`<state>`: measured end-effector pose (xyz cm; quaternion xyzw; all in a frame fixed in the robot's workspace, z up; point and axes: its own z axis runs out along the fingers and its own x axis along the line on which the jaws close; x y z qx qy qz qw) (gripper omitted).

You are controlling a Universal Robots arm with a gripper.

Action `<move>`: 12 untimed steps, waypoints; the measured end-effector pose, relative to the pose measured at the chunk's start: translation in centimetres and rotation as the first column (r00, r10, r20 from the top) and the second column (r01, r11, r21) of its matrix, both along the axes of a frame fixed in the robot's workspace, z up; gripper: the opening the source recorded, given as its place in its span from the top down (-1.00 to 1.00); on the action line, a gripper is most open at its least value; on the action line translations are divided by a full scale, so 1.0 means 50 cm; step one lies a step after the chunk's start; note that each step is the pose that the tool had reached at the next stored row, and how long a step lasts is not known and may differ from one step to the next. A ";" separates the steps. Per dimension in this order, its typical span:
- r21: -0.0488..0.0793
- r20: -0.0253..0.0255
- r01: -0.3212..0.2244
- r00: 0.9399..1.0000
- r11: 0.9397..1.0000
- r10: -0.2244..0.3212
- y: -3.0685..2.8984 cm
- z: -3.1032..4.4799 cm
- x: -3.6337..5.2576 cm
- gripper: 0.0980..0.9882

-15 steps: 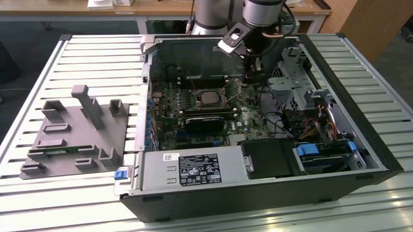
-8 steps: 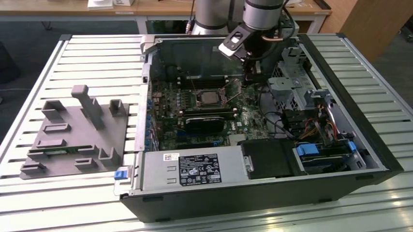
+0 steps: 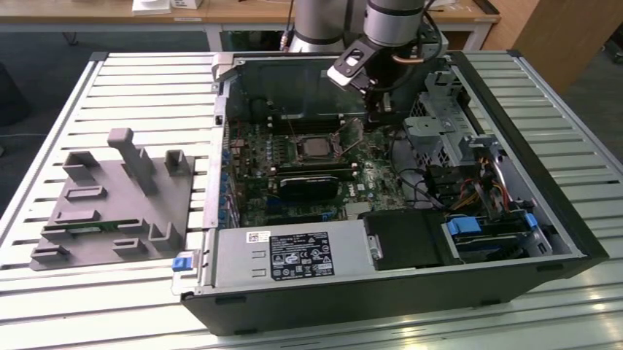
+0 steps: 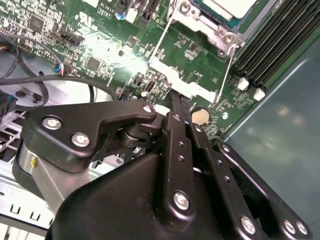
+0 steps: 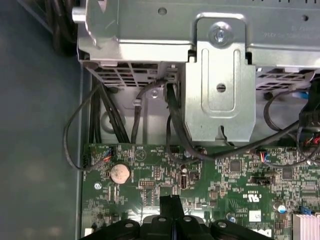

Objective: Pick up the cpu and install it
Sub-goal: 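Close the cpu cover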

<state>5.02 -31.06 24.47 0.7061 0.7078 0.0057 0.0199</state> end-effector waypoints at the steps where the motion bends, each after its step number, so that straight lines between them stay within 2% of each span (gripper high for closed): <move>1: 0.000 0.000 0.000 1.000 1.000 0.000 0.000 0.000 -0.004 0.98; 4: 0.000 0.000 0.000 1.000 1.000 0.000 0.000 0.000 -0.014 0.98; 12: 0.000 0.000 0.000 1.000 1.000 0.000 0.000 0.000 -0.025 0.98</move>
